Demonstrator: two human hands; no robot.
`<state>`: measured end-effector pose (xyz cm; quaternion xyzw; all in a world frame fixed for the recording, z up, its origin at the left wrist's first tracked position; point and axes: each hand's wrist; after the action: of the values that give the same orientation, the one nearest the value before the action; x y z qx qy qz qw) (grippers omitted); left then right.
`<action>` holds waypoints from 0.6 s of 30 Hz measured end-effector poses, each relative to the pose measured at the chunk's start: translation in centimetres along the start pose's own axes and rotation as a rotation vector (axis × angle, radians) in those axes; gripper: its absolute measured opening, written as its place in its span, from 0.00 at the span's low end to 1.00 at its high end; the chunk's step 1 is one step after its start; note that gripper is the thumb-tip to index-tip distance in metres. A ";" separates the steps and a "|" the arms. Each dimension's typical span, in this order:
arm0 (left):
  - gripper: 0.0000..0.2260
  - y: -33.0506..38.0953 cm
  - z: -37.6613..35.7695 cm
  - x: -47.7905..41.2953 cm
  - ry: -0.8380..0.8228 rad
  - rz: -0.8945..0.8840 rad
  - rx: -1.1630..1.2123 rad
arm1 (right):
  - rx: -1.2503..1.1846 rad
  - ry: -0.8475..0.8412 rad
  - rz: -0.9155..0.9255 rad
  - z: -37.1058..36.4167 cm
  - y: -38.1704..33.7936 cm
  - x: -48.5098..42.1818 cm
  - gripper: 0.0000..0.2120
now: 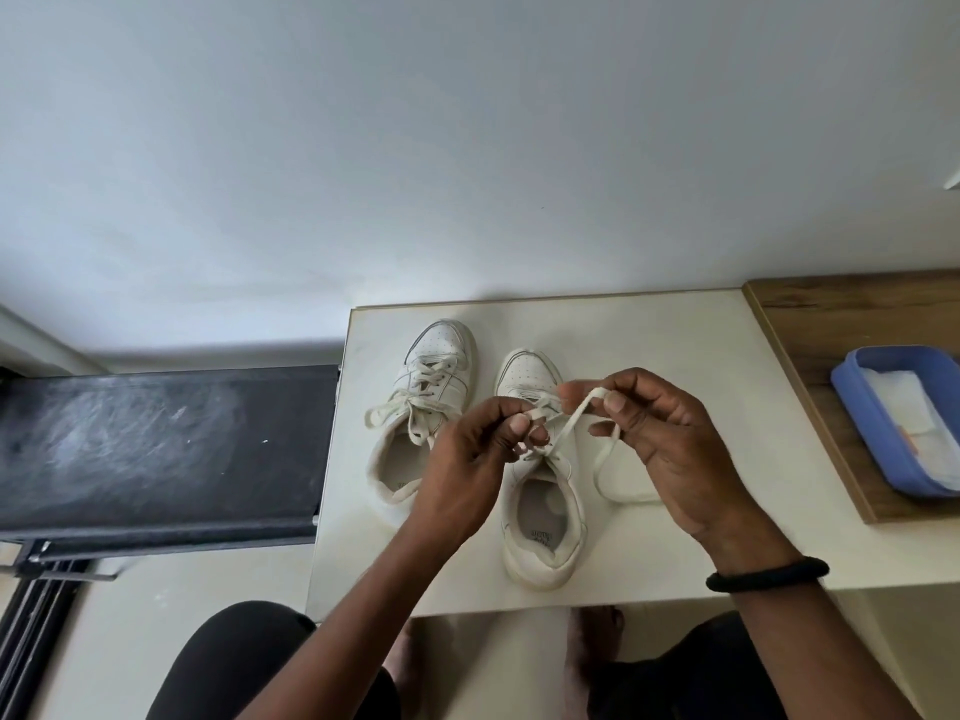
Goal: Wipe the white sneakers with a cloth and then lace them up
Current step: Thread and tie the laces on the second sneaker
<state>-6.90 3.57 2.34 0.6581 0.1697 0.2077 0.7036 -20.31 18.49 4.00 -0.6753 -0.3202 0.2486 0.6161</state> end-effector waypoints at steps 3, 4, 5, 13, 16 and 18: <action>0.07 -0.3 0.1 -0.1 -0.019 0.049 0.022 | -0.158 0.107 -0.080 -1.2 1.0 -0.4 0.07; 0.07 -0.3 0.1 -0.1 -0.013 0.078 0.056 | -0.157 0.139 -0.106 -1.7 1.4 -0.5 0.05; 0.07 -0.3 0.0 0.0 -0.005 0.104 0.092 | -0.137 0.154 -0.128 -2.1 1.7 -0.6 0.04; 0.11 0.3 -0.6 0.1 0.017 0.141 0.241 | -0.004 0.170 -0.114 -3.8 2.6 -0.6 0.10; 0.16 0.3 -0.5 0.0 0.017 0.167 0.191 | 0.043 0.184 -0.127 -3.7 2.8 -0.8 0.10; 0.19 0.2 -0.4 -0.1 0.021 0.175 0.132 | 0.072 0.181 -0.107 -3.5 2.9 -0.9 0.09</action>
<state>-7.17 3.85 2.54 0.7129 0.1322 0.2638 0.6362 -18.00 15.42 1.52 -0.6544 -0.2896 0.1648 0.6787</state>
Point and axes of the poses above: each hand's wrist, its own x-axis away from the middle knuckle, its own z-axis out of the back of the hand, y = z × x, and after that the axes turned 1 degree about -y, right-handed
